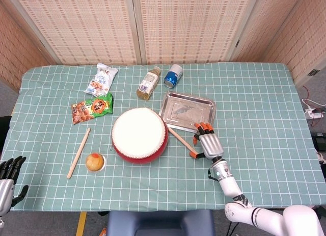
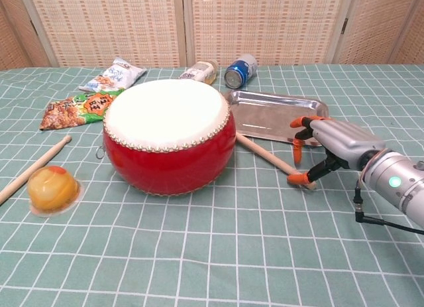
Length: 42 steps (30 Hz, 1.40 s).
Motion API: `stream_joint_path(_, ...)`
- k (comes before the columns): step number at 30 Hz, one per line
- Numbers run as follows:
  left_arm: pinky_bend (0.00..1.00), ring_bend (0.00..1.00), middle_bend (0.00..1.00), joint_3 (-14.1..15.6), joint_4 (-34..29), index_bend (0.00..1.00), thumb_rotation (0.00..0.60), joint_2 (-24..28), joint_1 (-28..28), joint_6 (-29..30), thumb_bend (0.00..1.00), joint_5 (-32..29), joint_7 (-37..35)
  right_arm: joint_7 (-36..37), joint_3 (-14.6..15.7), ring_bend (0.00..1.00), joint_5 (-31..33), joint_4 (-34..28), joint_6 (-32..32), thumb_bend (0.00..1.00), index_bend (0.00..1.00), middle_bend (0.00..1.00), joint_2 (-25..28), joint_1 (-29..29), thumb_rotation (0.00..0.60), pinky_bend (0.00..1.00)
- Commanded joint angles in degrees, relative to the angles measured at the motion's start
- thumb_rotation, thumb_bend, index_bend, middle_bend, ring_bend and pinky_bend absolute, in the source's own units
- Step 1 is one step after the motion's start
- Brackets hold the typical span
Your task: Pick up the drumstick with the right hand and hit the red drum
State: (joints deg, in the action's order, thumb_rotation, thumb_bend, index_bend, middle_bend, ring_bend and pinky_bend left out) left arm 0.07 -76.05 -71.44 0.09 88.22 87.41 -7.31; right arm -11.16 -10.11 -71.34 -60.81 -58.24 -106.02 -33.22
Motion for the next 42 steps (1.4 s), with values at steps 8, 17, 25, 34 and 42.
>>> stream_joint_path(8, 0.0, 0.0, 0.05, 0.0, 0.4, 0.04, 0.6, -0.2, -0.1, -0.4, 0.33, -0.1, -0.3, 0.7, 0.6, 0.0, -0.7, 2.4, 0.5, 0.34, 0.62, 0.09, -1.2, -0.2, 0.474, 0.08)
stream_joint_path(17, 0.0, 0.0, 0.05, 0.0, 0.7, 0.04, 0.6, -0.1, 0.2, -0.3, 0.33, -0.5, -0.5, 7.3, 3.1, 0.0, -6.2, -6.4, -3.5, 0.42, 0.63, 0.09, 7.7, 2.6, 0.518, 0.08)
stream_joint_path(25, 0.0, 0.0, 0.05, -0.1, -0.9, 0.04, 0.6, 0.4, 0.2, 0.3, 0.33, 0.0, 1.1, 13.3, 7.2, 0.0, -12.2, -18.8, -6.5, 0.42, 0.63, 0.09, 21.7, 5.8, 0.518, 0.08)
stream_joint_path(34, 0.0, 0.0, 0.05, 0.1, -4.3, 0.04, 0.6, 1.6, 0.6, 1.0, 0.33, 0.3, 4.3, 20.3, 11.3, 0.0, -17.5, -17.8, -2.8, 0.42, 0.61, 0.09, 27.7, 4.6, 0.516, 0.06)
stream_joint_path(42, 0.0, 0.0, 0.05, 0.2, -6.1, 0.04, 0.6, 2.4, 0.9, 1.1, 0.33, 0.1, 6.0, 23.3, 11.6, 0.0, -19.3, -7.7, 2.0, 0.42, 0.54, 0.09, 26.4, 0.8, 0.515, 0.03)
